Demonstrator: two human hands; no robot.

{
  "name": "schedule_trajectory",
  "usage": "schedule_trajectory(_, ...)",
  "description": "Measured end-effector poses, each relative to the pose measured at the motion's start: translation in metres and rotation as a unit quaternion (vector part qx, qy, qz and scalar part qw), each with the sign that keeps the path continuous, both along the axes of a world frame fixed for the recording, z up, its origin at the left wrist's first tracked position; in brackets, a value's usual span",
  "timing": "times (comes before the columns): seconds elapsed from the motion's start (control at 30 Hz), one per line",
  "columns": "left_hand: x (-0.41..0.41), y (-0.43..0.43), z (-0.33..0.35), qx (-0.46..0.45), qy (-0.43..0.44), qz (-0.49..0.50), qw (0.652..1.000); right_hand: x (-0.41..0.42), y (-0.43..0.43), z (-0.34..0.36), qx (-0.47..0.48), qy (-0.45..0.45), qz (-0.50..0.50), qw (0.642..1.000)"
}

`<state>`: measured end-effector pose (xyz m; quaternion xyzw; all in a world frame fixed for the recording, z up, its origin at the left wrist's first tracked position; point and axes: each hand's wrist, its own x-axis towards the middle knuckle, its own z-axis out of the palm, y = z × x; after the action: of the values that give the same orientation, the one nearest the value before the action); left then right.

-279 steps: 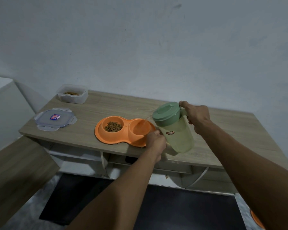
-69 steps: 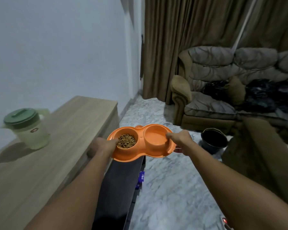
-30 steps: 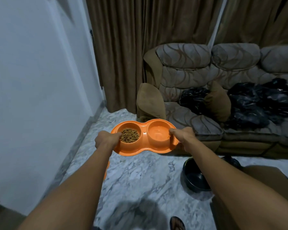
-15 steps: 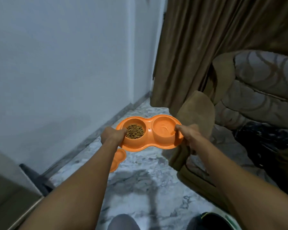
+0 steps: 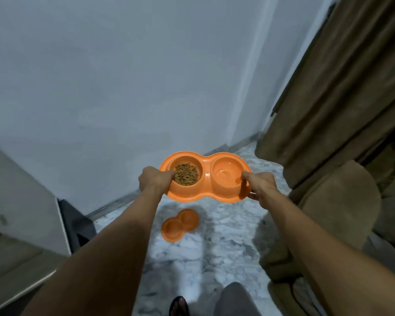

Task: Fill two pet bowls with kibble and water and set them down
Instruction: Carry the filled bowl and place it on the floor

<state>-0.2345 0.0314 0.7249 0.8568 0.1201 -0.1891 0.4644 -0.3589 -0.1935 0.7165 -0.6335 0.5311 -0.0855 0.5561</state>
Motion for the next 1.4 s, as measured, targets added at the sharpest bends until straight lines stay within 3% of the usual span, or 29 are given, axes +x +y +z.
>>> schedule_trajectory(0.3, 0.064, -0.002, -0.056, -0.027, 0.001, 0.146, 0.989, 0.13, -0.028, -0.053, -0.01, 0.033, 0.135, 0.99)
schedule_trajectory(0.67, 0.104, -0.028, -0.167, -0.052, 0.042, 0.327, 0.943, 0.251, -0.055, -0.16, 0.008, 0.054, 0.268, 0.962)
schedule_trajectory(1.03, 0.151, -0.023, -0.363, -0.065, 0.075, 0.361, 0.927, 0.298, -0.04, -0.359, 0.009, 0.067, 0.273, 0.96)
schedule_trajectory(1.4, 0.195, -0.019, -0.622, -0.04, 0.078, 0.371, 0.925, 0.337, -0.032, -0.608, -0.029, 0.062, 0.275, 0.959)
